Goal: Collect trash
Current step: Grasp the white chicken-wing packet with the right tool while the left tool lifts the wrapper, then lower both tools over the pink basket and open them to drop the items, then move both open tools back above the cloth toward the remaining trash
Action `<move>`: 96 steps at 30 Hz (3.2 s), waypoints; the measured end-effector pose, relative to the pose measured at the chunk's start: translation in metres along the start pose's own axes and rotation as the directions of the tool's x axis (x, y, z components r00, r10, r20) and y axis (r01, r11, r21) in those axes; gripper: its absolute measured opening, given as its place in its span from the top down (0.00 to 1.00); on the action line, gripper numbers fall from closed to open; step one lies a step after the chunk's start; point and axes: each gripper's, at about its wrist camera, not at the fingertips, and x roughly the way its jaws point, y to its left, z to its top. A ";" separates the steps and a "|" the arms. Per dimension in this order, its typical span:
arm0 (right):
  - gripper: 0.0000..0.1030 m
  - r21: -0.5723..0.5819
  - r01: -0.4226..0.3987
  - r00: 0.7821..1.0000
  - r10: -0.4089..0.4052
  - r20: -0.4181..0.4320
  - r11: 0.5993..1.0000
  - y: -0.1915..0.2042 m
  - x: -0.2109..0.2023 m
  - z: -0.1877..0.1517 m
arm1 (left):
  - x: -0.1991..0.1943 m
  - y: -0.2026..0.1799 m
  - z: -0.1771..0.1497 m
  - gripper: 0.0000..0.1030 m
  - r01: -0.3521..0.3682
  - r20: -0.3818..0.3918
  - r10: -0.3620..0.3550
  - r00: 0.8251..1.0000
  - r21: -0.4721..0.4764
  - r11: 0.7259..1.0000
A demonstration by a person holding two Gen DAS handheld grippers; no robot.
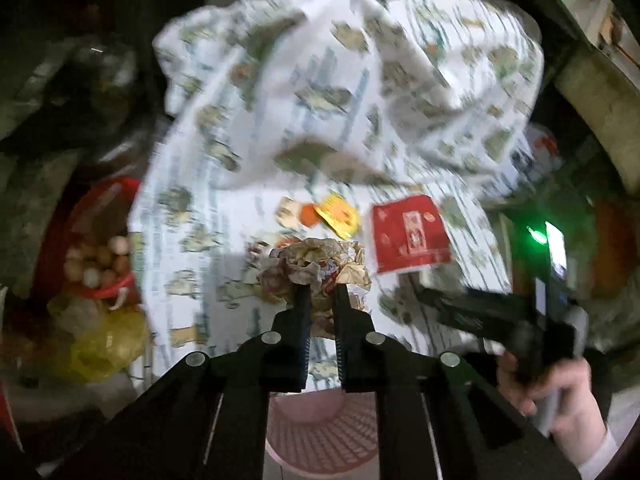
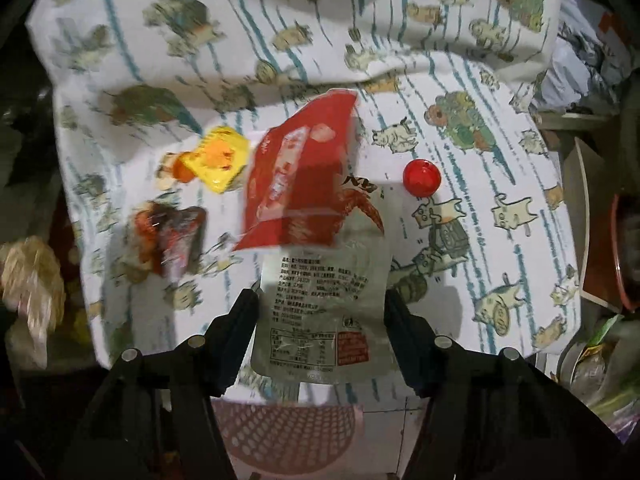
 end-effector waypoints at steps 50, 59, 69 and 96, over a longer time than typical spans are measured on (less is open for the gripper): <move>0.35 -0.101 -0.316 0.936 0.327 0.127 0.943 0.034 -0.119 -0.142 | -0.025 -0.019 -0.104 0.89 0.014 -0.086 -0.015 0.996 -0.012 1.000; 0.35 -0.024 -0.332 0.931 0.324 -0.169 0.943 0.035 -0.050 -0.165 | 0.077 -0.026 -0.148 0.88 -0.005 -0.460 0.013 0.888 0.020 1.000; 0.35 0.096 -0.256 0.910 0.273 -0.313 0.962 0.013 0.036 -0.173 | 0.131 -0.028 -0.165 0.87 -0.116 -0.502 0.137 0.854 0.073 0.991; 0.22 -0.005 -0.196 0.975 0.196 0.102 0.981 0.005 -0.060 -0.137 | 0.026 -0.035 -0.109 0.48 -0.144 -0.254 0.164 0.953 0.096 0.985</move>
